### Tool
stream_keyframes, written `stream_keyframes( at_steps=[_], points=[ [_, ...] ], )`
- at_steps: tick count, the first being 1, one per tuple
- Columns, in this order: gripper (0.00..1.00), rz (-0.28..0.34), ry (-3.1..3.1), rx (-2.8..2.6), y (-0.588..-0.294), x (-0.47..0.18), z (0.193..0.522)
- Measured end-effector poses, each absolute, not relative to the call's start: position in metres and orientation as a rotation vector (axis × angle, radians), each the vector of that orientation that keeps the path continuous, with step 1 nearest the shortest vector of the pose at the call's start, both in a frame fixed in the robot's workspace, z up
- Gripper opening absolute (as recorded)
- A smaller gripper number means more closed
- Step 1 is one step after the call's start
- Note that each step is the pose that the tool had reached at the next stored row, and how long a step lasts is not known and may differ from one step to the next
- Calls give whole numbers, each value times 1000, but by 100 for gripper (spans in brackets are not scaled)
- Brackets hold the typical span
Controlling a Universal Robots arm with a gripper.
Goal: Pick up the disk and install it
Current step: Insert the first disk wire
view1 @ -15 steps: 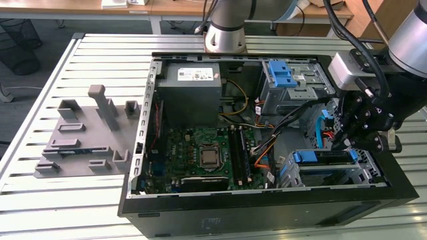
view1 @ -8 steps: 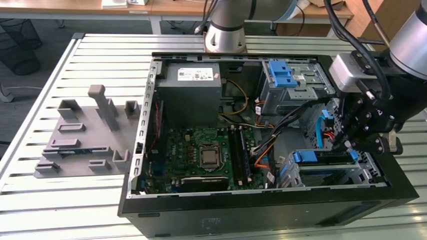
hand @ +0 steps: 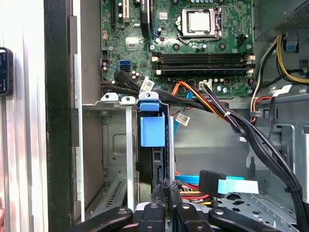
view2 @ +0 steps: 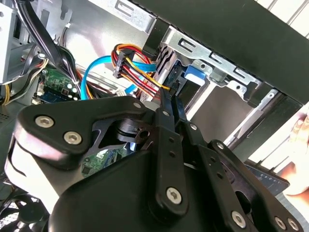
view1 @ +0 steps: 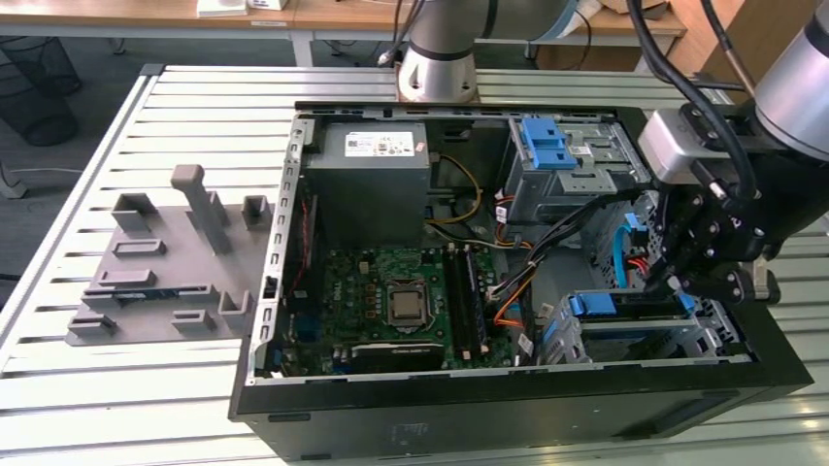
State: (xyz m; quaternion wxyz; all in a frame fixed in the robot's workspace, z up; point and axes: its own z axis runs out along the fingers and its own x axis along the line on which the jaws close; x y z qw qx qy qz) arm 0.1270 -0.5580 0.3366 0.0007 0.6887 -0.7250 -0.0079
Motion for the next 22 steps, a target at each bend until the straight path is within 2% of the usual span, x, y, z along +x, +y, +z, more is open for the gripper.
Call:
stream_keyframes(
  at_steps=[22],
  points=[
    [16, -34, -2309, 2120, -560, 129, 337]
  ],
)
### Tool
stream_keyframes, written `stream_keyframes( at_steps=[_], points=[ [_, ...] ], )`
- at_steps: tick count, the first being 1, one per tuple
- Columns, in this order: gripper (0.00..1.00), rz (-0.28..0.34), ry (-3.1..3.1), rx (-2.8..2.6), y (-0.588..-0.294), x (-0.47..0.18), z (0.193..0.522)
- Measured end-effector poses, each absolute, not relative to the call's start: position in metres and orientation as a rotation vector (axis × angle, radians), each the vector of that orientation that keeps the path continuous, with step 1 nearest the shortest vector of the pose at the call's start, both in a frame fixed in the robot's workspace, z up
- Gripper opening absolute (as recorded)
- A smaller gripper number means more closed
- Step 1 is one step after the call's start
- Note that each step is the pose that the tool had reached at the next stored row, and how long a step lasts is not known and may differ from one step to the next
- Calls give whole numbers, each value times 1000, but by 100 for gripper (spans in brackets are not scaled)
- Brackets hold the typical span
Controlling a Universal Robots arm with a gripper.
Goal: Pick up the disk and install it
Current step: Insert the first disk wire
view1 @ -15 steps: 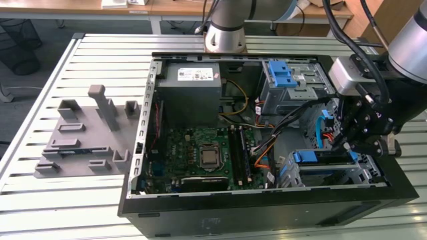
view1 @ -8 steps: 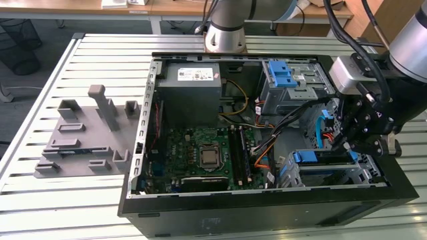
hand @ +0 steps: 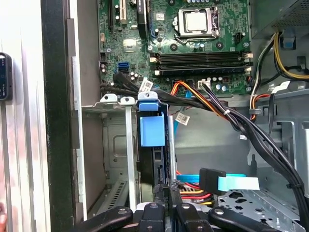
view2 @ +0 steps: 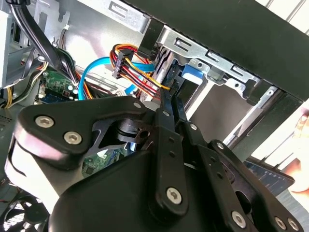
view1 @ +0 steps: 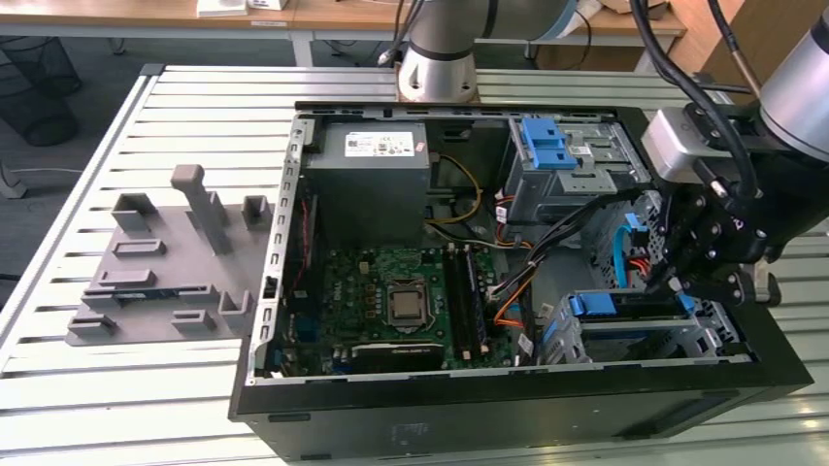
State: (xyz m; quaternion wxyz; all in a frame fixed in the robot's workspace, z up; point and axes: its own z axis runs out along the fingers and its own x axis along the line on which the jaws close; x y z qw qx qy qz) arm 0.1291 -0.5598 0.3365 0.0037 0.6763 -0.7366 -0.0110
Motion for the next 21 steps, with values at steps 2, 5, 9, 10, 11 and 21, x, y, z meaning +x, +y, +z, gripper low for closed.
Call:
stream_keyframes(
  at_steps=[2, 5, 9, 10, 11, 21],
  points=[
    [16, -35, -2314, 2113, -560, 129, 336],
    [16, -35, -2314, 2113, -560, 129, 336],
    [16, -36, -2305, 2122, -560, 129, 335],
    [16, -37, -2299, 2128, -560, 129, 335],
    [16, -36, -2295, 2133, -560, 129, 335],
    [16, -38, -2291, 2136, -560, 129, 332]
  ],
)
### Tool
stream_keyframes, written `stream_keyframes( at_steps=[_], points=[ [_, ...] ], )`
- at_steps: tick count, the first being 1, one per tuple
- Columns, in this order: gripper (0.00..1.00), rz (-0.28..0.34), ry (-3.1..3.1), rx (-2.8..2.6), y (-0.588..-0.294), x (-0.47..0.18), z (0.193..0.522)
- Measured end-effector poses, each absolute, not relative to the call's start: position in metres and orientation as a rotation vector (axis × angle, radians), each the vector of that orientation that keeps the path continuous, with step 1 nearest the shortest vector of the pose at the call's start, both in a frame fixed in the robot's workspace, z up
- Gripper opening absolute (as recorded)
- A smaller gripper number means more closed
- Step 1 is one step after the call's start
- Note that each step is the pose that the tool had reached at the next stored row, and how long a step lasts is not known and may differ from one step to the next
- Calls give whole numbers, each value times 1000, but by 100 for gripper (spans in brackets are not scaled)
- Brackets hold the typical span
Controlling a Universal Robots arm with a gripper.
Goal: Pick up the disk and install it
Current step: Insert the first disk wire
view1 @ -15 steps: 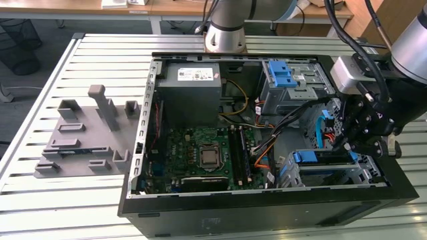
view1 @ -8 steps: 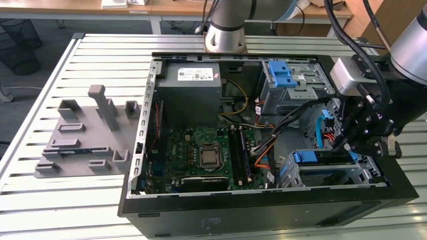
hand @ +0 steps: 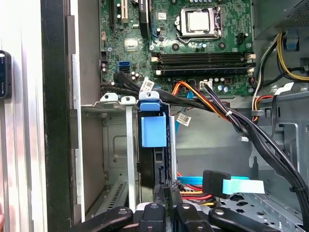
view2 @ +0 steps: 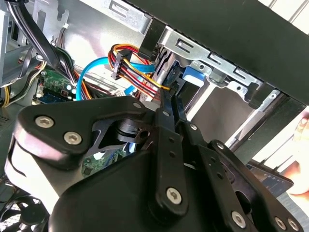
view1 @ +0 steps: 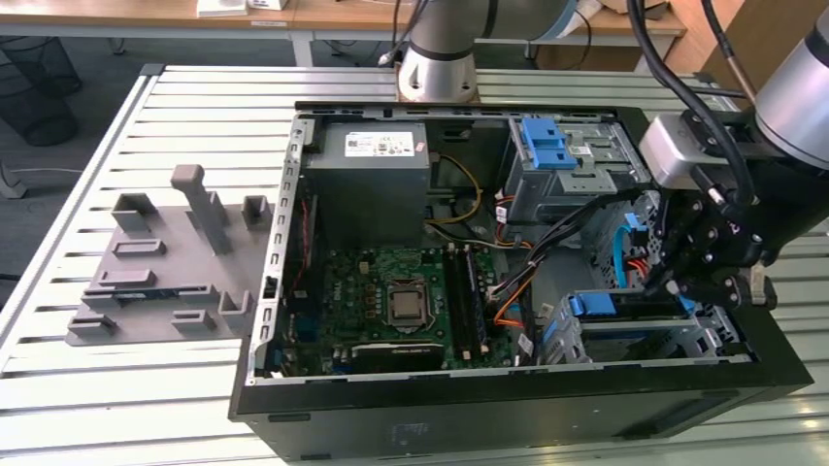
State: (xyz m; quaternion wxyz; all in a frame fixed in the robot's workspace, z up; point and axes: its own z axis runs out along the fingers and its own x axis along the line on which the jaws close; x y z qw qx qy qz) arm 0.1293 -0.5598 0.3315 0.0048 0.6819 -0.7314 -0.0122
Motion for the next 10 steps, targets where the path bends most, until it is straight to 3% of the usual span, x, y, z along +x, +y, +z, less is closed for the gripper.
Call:
stream_keyframes(
  at_steps=[9, 10],
  points=[
    [17, -39, -2291, 2136, -560, 129, 331],
    [24, -39, -2291, 2136, -560, 129, 332]
  ],
)
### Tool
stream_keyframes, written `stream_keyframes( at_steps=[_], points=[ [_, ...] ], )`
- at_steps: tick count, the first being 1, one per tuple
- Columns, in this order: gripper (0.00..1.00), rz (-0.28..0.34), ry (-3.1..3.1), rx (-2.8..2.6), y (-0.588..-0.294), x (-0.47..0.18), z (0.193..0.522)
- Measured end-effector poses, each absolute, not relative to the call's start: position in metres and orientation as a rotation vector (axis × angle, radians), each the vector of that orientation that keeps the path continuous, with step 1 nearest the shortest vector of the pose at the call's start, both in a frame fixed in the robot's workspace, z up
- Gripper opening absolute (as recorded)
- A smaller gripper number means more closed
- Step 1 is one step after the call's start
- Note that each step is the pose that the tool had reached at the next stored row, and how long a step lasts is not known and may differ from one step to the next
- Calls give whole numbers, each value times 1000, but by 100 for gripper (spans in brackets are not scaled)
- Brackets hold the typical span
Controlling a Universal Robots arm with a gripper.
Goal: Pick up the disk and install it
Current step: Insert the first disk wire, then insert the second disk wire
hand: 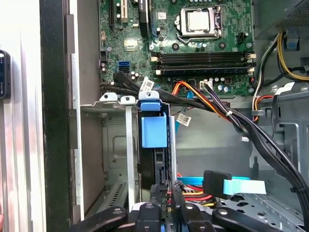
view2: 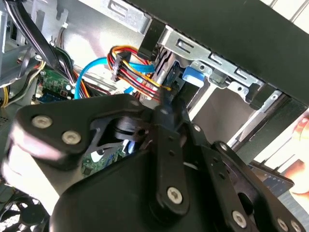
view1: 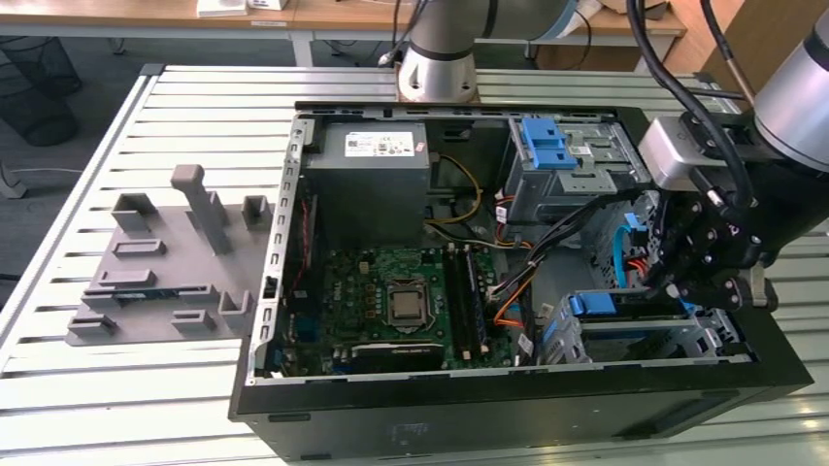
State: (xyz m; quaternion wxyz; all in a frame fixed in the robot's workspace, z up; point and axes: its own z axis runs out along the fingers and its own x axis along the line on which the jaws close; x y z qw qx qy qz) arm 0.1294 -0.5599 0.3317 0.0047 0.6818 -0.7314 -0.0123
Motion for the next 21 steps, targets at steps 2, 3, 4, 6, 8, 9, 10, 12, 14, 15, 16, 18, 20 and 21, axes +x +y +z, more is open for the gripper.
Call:
stream_keyframes(
  at_steps=[2, 3, 4, 6, 8, 9, 10, 12, 14, 15, 16, 18, 20, 21],
  points=[
    [24, -38, -2291, 2136, -560, 129, 335],
    [24, -38, -2291, 2136, -560, 129, 338],
    [24, -38, -2291, 2136, -560, 129, 340],
    [24, -38, -2291, 2136, -560, 129, 343],
    [22, -39, -2291, 2136, -560, 129, 343],
    [16, -39, -2291, 2136, -560, 129, 343],
    [11, -38, -2291, 2136, -560, 129, 343],
    [11, -38, -2291, 2136, -560, 129, 343],
    [11, -38, -2291, 2136, -560, 129, 343],
    [11, -38, -2291, 2136, -560, 129, 343],
    [11, -38, -2291, 2136, -560, 129, 343],
    [11, -38, -2291, 2135, -560, 129, 343],
    [11, -38, -2291, 2135, -560, 129, 343],
    [11, -38, -2291, 2136, -560, 129, 343]
  ],
)
